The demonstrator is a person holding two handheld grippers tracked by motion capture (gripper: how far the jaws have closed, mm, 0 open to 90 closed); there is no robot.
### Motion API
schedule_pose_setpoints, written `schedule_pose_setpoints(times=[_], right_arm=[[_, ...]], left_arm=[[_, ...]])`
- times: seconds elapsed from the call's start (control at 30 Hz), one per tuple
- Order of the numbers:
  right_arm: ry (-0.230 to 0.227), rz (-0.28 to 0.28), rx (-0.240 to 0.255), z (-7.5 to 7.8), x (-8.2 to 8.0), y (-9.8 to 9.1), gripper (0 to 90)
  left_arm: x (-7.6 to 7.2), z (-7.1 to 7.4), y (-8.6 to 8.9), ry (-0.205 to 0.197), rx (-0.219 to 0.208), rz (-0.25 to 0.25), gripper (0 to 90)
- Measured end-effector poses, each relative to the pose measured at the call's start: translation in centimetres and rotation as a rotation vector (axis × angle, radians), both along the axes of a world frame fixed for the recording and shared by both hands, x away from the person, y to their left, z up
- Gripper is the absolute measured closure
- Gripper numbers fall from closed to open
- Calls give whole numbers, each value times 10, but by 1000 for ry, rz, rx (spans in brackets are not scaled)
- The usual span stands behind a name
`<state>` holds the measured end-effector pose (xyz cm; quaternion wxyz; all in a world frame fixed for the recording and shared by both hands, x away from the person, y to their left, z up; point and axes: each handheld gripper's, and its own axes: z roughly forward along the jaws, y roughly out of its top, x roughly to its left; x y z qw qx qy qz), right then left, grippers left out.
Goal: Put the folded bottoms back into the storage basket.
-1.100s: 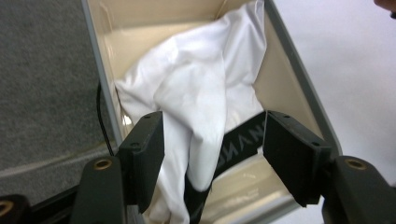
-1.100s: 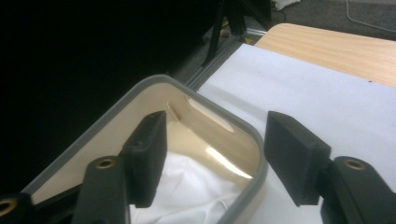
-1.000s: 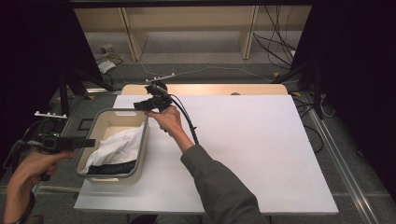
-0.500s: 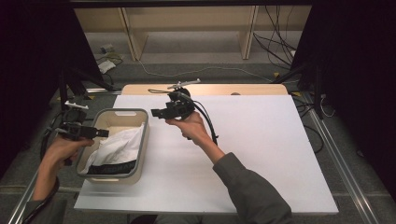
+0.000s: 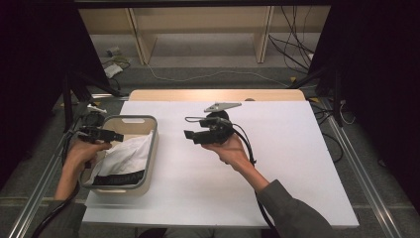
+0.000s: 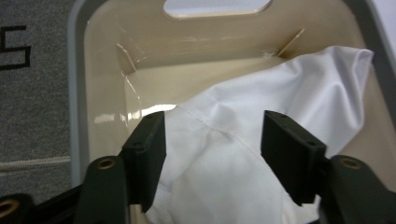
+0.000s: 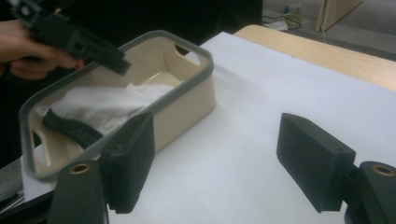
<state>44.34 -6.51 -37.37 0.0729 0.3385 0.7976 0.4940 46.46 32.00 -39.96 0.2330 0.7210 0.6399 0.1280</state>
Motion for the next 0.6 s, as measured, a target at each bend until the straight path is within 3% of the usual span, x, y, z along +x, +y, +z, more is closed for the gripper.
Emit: schedule_pose_setpoints(times=[0.13, 0.27, 0.6], right_arm=[[15, -5, 13, -9, -11, -16, 291], [19, -10, -10, -16, -20, -29, 293], [101, -47, -6, -40, -35, -63, 304]], left_arm=[[10, -9, -4, 39, 33, -2, 425], [19, -17, -6, 61, 41, 0, 431], [35, -41, -8, 106, 77, 24, 462]])
